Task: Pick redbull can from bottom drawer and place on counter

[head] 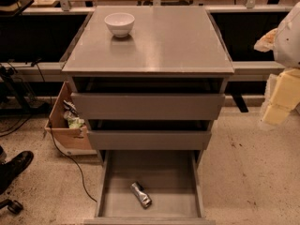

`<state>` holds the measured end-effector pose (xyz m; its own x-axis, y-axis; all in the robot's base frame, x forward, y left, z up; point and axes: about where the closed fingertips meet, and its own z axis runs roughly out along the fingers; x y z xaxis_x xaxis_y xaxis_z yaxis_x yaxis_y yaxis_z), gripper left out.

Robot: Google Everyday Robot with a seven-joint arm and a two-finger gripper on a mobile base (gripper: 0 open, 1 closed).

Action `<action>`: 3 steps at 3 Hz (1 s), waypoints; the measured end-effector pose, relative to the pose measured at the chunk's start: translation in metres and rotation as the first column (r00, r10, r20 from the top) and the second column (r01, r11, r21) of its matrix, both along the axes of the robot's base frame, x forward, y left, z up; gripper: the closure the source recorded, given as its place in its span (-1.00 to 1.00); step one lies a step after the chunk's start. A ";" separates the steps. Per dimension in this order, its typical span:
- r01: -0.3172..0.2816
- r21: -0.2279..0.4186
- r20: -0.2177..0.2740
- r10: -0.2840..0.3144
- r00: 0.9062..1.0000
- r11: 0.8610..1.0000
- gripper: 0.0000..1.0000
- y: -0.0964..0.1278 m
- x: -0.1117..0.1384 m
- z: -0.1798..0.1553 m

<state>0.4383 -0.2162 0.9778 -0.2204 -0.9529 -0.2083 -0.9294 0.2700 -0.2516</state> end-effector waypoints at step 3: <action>-0.028 0.057 -0.031 0.030 0.999 0.998 -1.00 0.047 0.017 -0.107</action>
Offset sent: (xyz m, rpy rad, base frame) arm 0.0180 0.0544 -0.1200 0.0685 0.0481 0.0454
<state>0.4552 -0.1692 0.8712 -0.2005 -0.9457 -0.2558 -0.9442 0.2562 -0.2072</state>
